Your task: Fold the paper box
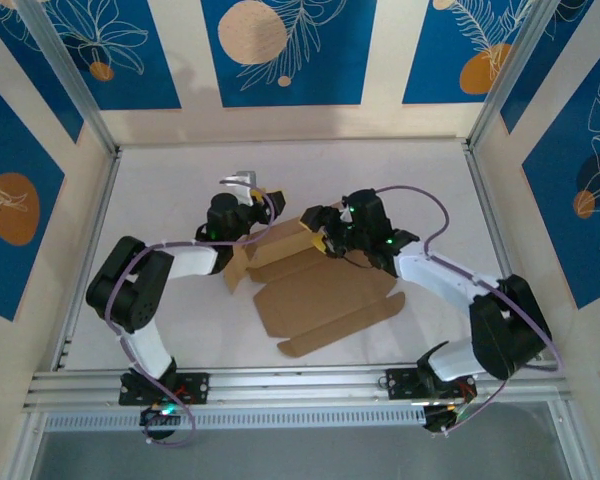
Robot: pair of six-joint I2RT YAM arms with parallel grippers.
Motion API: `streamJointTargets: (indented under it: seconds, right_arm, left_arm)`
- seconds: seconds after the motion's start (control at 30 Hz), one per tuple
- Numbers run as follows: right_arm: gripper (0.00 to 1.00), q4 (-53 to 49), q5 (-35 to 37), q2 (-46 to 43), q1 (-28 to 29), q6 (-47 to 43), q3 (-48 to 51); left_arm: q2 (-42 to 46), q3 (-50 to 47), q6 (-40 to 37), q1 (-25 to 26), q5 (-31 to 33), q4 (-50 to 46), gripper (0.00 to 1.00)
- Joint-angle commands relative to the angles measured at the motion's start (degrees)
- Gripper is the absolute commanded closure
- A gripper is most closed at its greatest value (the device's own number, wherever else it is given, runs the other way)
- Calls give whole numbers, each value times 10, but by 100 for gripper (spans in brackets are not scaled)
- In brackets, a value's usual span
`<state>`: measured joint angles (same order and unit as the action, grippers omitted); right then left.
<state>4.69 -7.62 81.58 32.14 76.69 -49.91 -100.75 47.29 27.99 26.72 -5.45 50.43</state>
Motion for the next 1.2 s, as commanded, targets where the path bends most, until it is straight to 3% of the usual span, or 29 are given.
streamJointTargets:
  seconds: [0.0,0.2,0.5,0.63,0.8,0.97,1.07,1.17]
  right_arm:
    - [39,65,-6,32,8,57,-7]
    - [63,156,-17,70,13,80,12]
    - [95,182,-13,75,-3,75,31]
    - [96,164,-47,78,-38,67,13]
    - [98,58,-108,76,-78,4,-48]
    - [98,26,-158,70,-116,-24,-59]
    - [98,22,-173,66,-136,-28,-62]
    - [99,28,-183,67,-149,-23,-64]
  left_arm:
    - [19,8,-13,3,23,13,36]
    - [26,12,-17,3,16,2,36]
    - [96,26,-79,-15,10,-89,31]
    - [159,47,-153,-41,0,-197,22]
    - [213,59,-244,-95,30,-338,21]
    - [213,59,-260,-137,56,-444,23]
    - [205,63,-243,-133,-26,-500,24]
    - [207,57,-211,-112,-43,-563,25]
